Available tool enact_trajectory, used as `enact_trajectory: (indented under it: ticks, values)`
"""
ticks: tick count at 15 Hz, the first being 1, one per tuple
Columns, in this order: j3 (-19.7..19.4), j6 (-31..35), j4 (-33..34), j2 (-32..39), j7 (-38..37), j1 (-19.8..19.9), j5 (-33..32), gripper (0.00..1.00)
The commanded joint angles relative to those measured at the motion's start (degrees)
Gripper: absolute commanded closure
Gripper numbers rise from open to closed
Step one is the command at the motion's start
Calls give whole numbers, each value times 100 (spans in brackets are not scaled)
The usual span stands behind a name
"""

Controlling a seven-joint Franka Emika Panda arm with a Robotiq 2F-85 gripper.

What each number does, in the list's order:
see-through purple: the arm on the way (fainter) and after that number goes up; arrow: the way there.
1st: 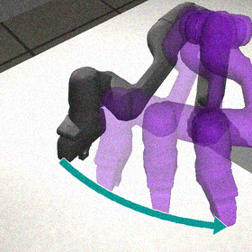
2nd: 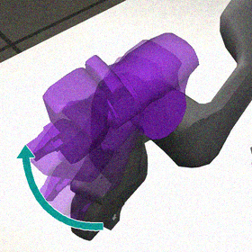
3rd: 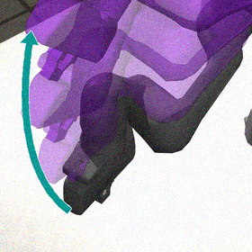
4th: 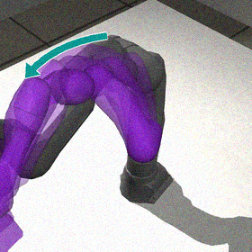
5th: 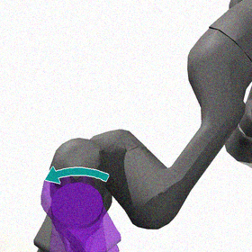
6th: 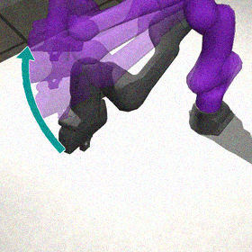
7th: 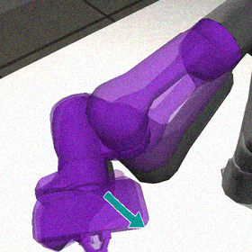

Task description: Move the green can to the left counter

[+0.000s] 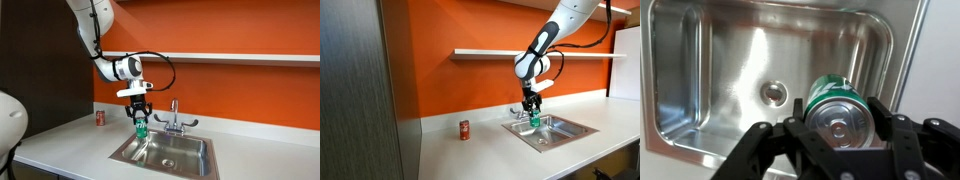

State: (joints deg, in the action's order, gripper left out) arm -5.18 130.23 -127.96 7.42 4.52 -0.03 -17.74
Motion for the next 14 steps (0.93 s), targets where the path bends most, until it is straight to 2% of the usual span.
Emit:
enact_trajectory:
  ticks: [1, 8, 14]
  values:
    - [341, -215, -247, -326, 71, -158, -11, 60]
    - [883, -104, -546, -389, 292, -507, 271, 60]
    - [1155, -32, -723, -346, 448, -695, 506, 60]
